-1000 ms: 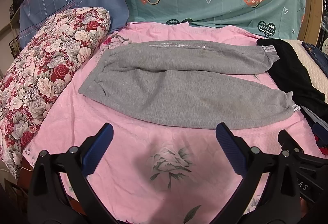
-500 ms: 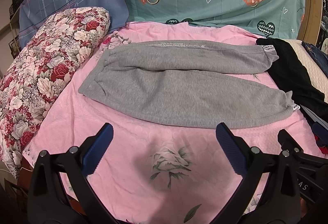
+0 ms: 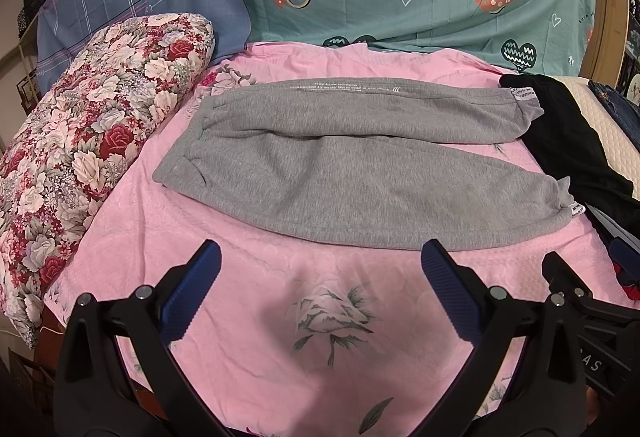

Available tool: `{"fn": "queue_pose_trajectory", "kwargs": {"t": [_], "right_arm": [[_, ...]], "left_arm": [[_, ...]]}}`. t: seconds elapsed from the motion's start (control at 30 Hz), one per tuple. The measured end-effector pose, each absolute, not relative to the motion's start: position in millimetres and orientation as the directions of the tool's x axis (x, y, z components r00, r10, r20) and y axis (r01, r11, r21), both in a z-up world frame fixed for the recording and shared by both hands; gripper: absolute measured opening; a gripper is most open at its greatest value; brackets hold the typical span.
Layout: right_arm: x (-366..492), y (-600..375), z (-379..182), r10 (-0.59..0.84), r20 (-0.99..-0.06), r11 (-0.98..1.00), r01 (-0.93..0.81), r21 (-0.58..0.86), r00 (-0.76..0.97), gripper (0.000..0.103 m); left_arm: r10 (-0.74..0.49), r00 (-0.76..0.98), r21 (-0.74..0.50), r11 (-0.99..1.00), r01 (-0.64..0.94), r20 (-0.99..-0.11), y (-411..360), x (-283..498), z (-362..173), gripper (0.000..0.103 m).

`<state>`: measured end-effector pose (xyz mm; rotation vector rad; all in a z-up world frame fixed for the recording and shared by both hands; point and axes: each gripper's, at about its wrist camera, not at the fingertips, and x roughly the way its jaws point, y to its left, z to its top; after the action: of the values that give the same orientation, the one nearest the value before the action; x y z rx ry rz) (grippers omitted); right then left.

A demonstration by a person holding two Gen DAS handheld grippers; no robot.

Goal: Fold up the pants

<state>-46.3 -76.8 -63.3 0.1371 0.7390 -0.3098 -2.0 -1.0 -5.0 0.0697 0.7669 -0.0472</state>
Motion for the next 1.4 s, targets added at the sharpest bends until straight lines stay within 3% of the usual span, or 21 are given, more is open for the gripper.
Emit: {"fn": "queue_pose_trajectory", "kwargs": {"t": [1.17,1.27,1.4], "right_arm": [[-46,-76,-64,-0.228,-0.682,0.946,0.325,0.015,0.695,0.102],[-44,-77,-67,-0.229,-0.687,0.945,0.326,0.013,0.690,0.102],[-37,-89,-84,-0.224,-0.724,0.936,0.350,0.026,0.652,0.102]], "left_arm": [[-0.018,0.714,0.045,0.997,0.070,-0.700,-1,-2,-8,0.101],[-0.042,0.680,0.010,0.997,0.073,-0.732,4,6,-15,0.101],[-0.150,0.543,-0.141,0.988,0.058,-0.826,30,38,-41,0.101]]}}
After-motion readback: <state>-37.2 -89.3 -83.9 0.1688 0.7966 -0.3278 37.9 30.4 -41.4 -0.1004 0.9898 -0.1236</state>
